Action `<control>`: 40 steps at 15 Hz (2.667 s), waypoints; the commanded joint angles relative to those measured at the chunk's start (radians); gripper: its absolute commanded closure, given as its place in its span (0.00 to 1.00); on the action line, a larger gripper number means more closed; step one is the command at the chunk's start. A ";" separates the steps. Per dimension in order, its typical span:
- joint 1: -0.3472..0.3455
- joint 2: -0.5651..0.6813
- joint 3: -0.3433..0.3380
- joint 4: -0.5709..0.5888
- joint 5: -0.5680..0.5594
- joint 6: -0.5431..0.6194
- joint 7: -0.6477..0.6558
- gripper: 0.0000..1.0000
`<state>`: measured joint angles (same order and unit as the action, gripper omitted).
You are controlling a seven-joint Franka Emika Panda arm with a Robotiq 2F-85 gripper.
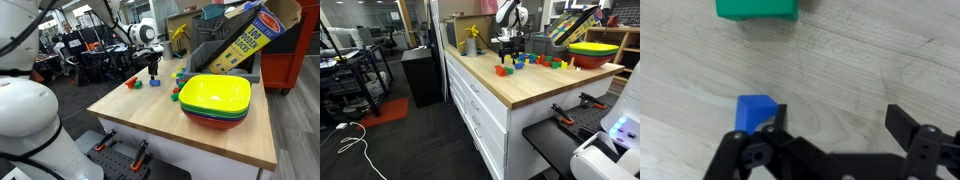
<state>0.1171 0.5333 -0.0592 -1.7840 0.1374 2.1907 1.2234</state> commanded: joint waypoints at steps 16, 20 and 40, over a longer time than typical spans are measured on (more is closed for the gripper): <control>-0.047 -0.190 0.031 -0.200 0.055 0.057 -0.270 0.00; -0.044 -0.217 0.049 -0.252 0.081 0.075 -0.342 0.00; -0.030 -0.220 0.045 -0.306 0.046 0.130 -0.399 0.00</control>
<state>0.0871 0.3331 -0.0084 -2.0594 0.1945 2.2866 0.8477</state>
